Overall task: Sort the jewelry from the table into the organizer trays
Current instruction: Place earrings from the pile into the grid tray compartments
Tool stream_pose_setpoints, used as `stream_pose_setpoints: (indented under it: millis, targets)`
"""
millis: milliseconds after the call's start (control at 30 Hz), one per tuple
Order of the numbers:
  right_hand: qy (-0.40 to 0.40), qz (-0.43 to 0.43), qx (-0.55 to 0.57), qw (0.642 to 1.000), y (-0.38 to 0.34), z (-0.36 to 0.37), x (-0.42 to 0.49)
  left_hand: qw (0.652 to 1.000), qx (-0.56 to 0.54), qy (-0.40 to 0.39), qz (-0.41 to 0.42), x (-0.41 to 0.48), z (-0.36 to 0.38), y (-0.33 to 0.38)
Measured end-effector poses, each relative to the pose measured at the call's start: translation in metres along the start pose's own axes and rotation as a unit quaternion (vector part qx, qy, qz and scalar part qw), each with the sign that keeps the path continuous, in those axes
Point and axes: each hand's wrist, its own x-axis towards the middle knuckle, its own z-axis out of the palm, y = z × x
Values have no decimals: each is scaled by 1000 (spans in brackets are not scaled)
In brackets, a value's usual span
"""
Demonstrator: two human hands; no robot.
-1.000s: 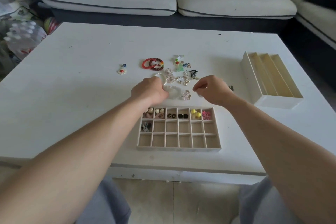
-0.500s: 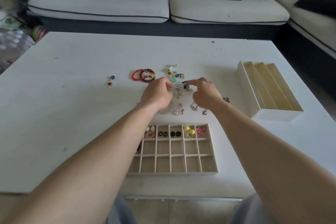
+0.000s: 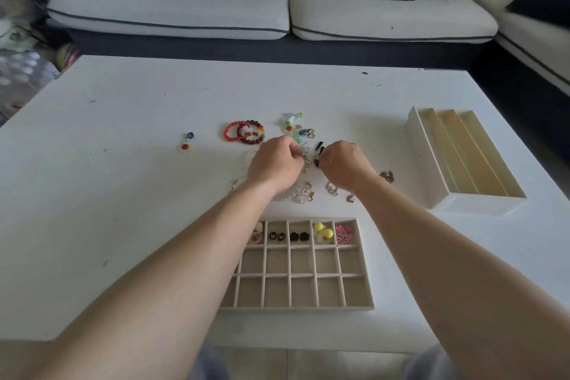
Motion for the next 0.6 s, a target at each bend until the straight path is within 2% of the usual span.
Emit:
stream_pose_setpoints:
  millis: [233, 367, 600]
  targets:
    - [27, -2, 35, 999, 2, 1, -4, 1000, 5, -1, 13, -7, -6, -2]
    - [-17, -17, 20, 1000, 1, 2, -1, 1000, 8, -7, 11, -6, -10, -6]
    - [-48, -2, 10, 999, -1, 0, 5, 1000, 9, -14, 6, -3, -8, -7]
